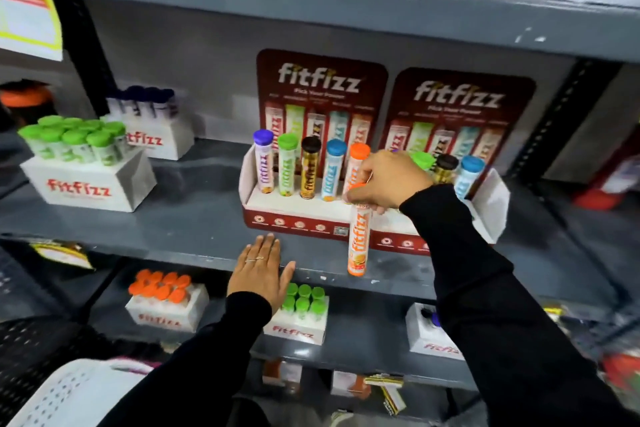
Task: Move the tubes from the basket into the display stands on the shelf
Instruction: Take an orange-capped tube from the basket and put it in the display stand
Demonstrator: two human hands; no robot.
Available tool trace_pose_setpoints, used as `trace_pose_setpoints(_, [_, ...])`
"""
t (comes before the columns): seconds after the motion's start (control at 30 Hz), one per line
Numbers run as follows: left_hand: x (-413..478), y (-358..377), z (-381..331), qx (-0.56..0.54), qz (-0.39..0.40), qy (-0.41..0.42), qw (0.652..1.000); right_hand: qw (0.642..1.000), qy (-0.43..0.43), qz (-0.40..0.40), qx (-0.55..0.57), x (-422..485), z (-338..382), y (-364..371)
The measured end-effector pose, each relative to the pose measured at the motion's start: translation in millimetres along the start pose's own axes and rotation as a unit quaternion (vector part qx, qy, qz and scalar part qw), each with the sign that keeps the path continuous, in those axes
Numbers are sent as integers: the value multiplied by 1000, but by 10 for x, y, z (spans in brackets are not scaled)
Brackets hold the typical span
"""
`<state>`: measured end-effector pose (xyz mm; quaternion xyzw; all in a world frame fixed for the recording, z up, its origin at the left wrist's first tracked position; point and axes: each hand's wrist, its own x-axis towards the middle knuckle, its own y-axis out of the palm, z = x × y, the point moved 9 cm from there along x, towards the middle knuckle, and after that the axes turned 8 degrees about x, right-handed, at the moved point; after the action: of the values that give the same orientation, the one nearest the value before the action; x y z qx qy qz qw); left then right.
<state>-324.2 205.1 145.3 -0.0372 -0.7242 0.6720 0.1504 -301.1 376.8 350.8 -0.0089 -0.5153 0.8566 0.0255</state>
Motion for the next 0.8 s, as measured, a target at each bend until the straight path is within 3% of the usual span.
trace_pose_setpoints(0.17, [-8, 4, -4, -13, -13, -8, 1000, 991, 102, -84, -33, -95, -557, -430])
trace_pose_setpoints(0.43, [-29, 9, 9, -14, 12, -23, 1000, 933, 240, -258, -75, -435, -1290, -991])
trace_pose_setpoints(0.63, [-59, 8, 85, -13, 9, -39, 999, 909, 215, -352, -59, -512, -1329, -1094])
trace_pose_setpoints(0.8, [-41, 5, -4, -20, 16, -31, 999, 910, 205, -353, -70, -534, -1425, -1034])
